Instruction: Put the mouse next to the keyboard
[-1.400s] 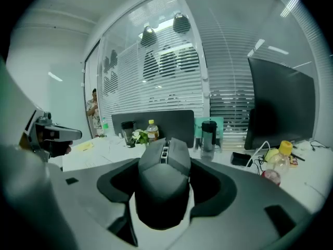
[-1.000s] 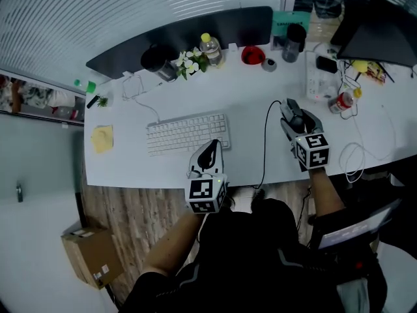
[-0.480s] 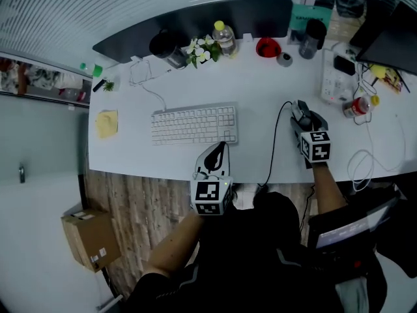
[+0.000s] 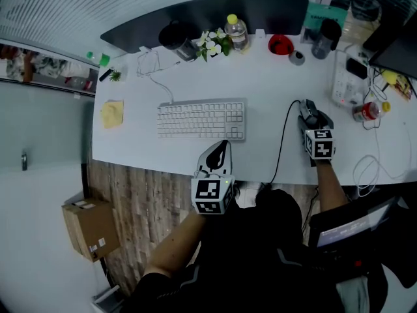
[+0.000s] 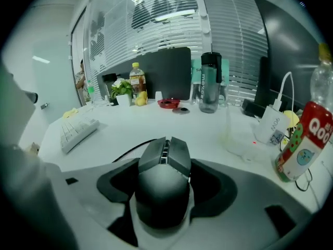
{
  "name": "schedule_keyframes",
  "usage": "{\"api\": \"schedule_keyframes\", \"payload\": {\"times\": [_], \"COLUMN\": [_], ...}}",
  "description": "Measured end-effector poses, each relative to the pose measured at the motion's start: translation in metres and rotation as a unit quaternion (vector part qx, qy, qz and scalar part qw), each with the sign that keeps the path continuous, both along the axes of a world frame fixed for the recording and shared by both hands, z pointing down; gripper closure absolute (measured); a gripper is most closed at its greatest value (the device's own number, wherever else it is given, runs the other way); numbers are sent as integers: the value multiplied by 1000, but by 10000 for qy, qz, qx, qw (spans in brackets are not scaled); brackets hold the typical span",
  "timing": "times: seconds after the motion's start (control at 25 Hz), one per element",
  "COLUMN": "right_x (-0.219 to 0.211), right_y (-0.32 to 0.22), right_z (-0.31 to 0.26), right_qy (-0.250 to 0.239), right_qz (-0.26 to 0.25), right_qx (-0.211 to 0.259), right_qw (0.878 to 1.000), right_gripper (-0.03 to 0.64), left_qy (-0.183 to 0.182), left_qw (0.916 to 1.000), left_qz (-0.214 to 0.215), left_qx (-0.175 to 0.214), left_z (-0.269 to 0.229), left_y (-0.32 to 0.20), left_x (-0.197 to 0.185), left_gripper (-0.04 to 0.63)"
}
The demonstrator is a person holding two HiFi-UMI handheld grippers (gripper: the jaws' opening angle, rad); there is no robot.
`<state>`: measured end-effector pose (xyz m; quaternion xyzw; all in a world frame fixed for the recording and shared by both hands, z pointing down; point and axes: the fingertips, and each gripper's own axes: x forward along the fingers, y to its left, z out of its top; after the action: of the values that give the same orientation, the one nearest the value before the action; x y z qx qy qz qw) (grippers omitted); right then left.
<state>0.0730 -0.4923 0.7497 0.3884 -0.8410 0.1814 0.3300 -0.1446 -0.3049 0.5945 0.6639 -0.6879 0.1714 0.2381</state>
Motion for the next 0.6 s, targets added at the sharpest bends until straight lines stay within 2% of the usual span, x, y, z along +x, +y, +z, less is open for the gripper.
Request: {"api": "schedule_keyframes", "payload": {"times": [0.6], "right_x": [-1], "right_y": [-2], "right_z": [5], "right_qy": [181], "right_qz": [-18], "right_qx": [-113], "right_qw": [9998], "right_gripper": [310], "left_qy": [35], "left_qw": [10000], "left_qz": [31], "left_qx": [70], "left_z": [-10], "left_y": [6], "left_x": [-1], "left_gripper": [565]}}
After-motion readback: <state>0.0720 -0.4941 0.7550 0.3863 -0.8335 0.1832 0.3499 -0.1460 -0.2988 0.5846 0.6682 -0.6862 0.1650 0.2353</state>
